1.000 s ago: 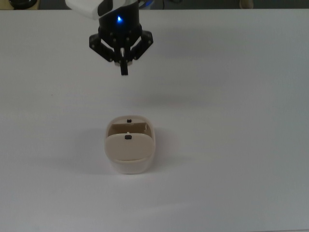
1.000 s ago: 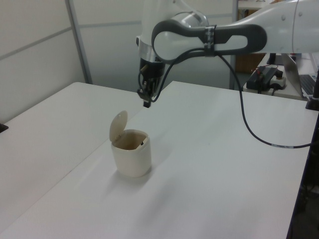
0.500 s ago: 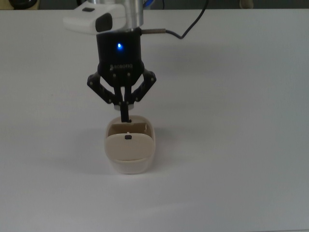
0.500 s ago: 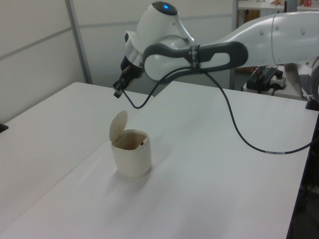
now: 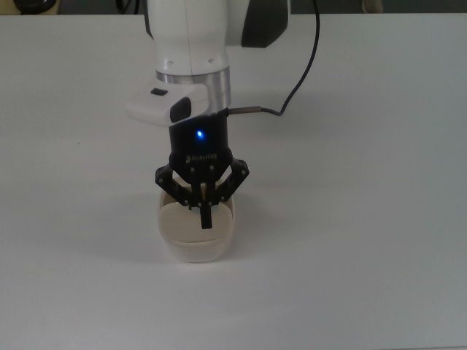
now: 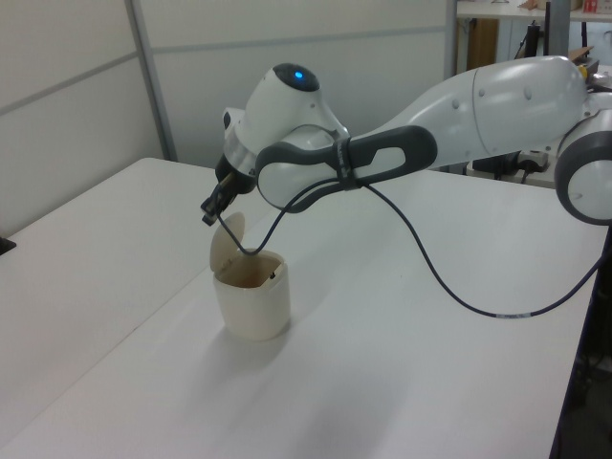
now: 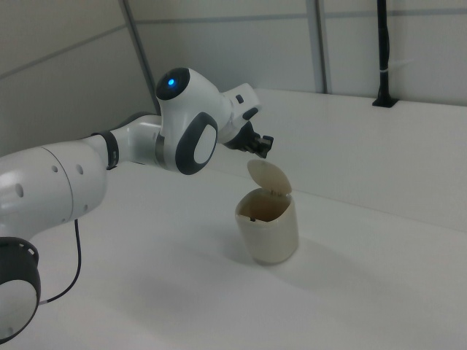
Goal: Close the trash can
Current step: 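Lower the gripper against the raised lid and push it forward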
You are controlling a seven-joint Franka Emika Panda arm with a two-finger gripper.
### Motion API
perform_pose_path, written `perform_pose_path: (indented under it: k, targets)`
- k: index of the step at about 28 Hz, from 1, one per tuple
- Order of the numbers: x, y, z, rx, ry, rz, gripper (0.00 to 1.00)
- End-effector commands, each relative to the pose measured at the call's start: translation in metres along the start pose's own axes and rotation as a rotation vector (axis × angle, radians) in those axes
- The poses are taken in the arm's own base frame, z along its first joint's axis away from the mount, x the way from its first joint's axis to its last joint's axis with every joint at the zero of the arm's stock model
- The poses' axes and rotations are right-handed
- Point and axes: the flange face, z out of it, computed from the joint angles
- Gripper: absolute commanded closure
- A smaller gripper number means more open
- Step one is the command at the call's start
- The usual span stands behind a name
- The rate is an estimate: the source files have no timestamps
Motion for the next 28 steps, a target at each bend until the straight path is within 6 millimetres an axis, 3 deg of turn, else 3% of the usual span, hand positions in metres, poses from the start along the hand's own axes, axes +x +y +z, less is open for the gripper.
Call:
perform_pose_path:
  k: [1,12,19,28]
  targets:
    - [0.007,-0.001,-0.001,0.012,0.016,0.029,1.00]
    - [0.005,0.011,-0.021,-0.009,-0.077,0.048,1.00]
    - [-0.008,0.015,-0.028,-0.039,-0.225,-0.001,1.00]
    - [-0.019,0.030,-0.025,-0.062,-0.311,-0.020,1.00]
